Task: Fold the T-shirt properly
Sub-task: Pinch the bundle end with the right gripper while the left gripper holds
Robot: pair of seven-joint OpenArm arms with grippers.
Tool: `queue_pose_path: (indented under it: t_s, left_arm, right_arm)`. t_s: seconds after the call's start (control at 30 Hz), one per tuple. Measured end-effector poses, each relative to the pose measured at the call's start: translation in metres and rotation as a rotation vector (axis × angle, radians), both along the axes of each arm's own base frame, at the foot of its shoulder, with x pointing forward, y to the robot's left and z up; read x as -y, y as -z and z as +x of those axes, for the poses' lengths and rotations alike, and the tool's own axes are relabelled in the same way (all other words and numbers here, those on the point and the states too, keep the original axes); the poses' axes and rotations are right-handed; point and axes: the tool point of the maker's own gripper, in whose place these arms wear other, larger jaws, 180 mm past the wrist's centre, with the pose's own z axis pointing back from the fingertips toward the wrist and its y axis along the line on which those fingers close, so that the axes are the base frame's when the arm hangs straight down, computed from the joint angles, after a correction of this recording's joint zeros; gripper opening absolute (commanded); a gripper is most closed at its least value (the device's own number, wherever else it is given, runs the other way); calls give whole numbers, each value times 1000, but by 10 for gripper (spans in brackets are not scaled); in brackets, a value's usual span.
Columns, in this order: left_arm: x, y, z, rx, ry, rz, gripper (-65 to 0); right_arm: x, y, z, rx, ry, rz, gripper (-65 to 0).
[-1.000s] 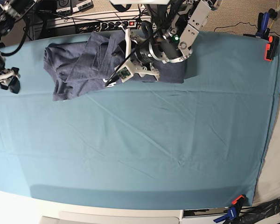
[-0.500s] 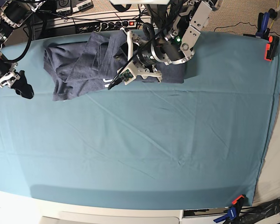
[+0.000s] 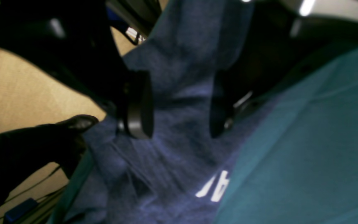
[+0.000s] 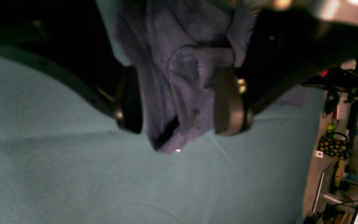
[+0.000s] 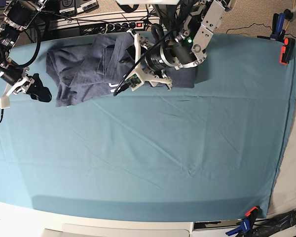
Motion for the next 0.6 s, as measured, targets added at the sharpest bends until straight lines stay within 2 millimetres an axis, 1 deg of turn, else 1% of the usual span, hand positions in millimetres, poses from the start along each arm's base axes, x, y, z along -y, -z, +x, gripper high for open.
queue_pose_path:
  t_s: [0.17, 0.3, 0.4, 0.5, 0.6]
  left_arm:
    - [-4, -1, 3, 23, -7, 26, -334]
    - [-10, -16, 11, 95, -30, 37, -334]
    - [-21, -22, 15, 131, -51, 56, -334]
    - [-36, -22, 22, 168, -82, 110, -334]
    - [-43, -19, 22, 178, -79, 133, -334]
  right_arm:
    - [2, 5, -3, -24, 1, -21, -249]
    - [3, 10, -5, -45, 3, -39, -249]
    - [6, 15, -7, -69, 5, -63, -249]
    - [6, 16, -8, -71, 5, -62, -249]
    - [6, 19, -12, -82, 5, -60, -249]
